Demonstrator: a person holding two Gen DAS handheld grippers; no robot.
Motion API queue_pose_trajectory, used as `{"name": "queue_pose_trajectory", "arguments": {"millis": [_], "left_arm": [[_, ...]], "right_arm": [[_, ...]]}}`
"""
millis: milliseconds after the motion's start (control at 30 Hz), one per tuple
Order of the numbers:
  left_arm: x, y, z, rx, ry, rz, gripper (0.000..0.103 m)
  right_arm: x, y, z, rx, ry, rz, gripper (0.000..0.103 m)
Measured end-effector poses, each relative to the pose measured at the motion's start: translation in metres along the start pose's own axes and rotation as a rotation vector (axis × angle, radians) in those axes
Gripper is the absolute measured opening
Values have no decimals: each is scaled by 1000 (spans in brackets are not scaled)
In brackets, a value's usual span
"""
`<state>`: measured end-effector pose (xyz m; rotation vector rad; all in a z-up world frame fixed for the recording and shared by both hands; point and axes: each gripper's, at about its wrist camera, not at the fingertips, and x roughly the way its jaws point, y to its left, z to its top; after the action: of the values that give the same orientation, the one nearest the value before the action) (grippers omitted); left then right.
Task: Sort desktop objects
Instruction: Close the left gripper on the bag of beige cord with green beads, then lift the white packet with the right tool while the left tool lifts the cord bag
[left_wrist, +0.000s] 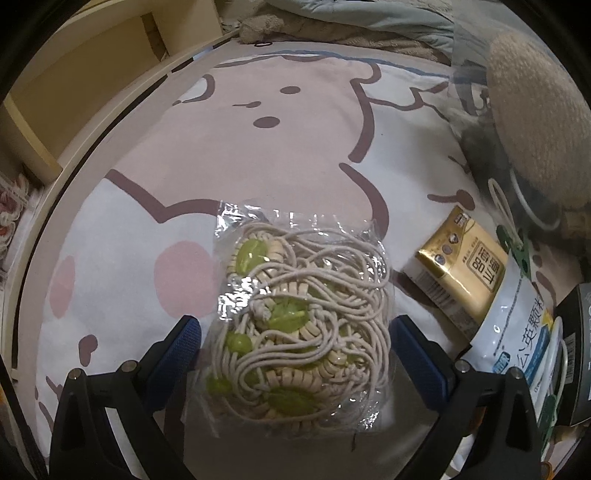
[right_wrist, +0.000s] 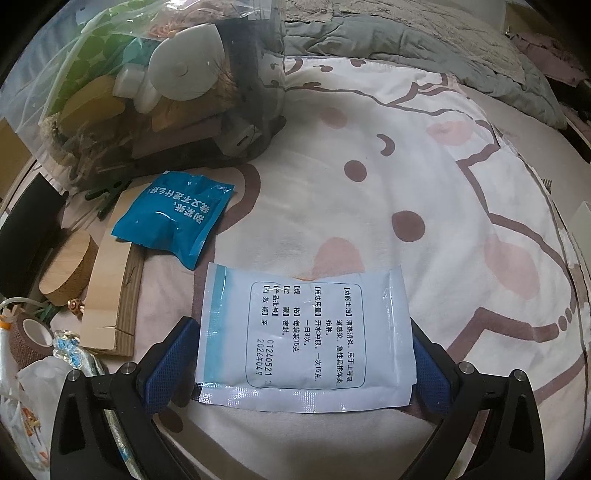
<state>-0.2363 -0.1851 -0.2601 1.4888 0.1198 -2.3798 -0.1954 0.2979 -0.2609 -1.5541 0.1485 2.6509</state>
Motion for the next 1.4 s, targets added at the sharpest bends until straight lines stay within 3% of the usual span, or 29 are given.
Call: {"name": "queue_pose_trajectory", "arguments": {"millis": [333,600,767,1400], "left_arm": [[3,1,2,-29,43,-16,101],[-4,7,0,-30,36,-40,85],[-6,12,0,-58,31,-49,81],[-33,24,-6,-106,-9,-53,77]], "right_arm": [[-5,1,0,-12,-20,-6,93],[-5,-2,2,-5,-20,4,91],[-7,-9,6,21,-28,8,82],[-19,-14,7,51,-36,0,80]]}}
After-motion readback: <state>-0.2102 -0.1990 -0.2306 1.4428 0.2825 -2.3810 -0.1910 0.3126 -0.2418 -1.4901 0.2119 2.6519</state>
